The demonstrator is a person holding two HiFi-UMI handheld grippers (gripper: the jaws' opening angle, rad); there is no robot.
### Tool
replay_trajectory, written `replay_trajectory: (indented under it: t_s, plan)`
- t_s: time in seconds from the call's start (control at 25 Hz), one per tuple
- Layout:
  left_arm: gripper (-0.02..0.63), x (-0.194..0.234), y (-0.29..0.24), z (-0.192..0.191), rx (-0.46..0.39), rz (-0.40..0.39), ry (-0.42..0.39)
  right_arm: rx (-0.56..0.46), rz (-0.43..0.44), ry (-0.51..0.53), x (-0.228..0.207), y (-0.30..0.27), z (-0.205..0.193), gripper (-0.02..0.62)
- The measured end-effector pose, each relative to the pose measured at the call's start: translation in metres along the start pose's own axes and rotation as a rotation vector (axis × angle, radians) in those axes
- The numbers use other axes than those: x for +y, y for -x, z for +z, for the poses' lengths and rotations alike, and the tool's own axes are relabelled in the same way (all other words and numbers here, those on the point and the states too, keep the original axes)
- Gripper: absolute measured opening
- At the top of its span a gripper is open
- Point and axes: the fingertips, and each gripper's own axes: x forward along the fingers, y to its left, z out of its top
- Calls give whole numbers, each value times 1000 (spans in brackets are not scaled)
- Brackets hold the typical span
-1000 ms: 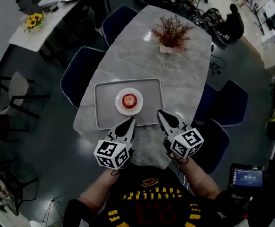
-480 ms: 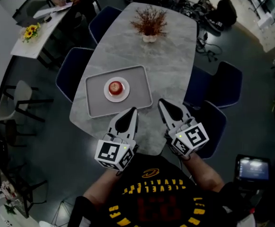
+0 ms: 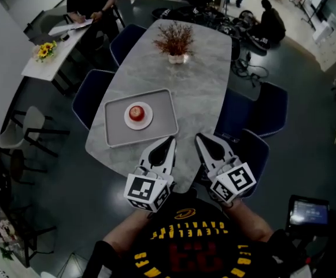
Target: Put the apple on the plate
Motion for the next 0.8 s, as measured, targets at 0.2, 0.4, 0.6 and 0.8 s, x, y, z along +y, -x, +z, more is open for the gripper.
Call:
replay_trajectory:
  t_s: [0.2,0.4,0.6,0.8]
  plan:
    - [2,-24,0,5,-22,-10,-23,-26,32,1,11,16,7,6]
    - [2,-43,-2,5,-37,-21,-49,-39,33,15,9,31,9,6]
    - [2,-59,-3,-2,-37,-47,-53,-38,31,21,7,44,7,6]
    - [2,-77,-12,0,-49,-75,-74,-54,21,38,-3,57,15,6]
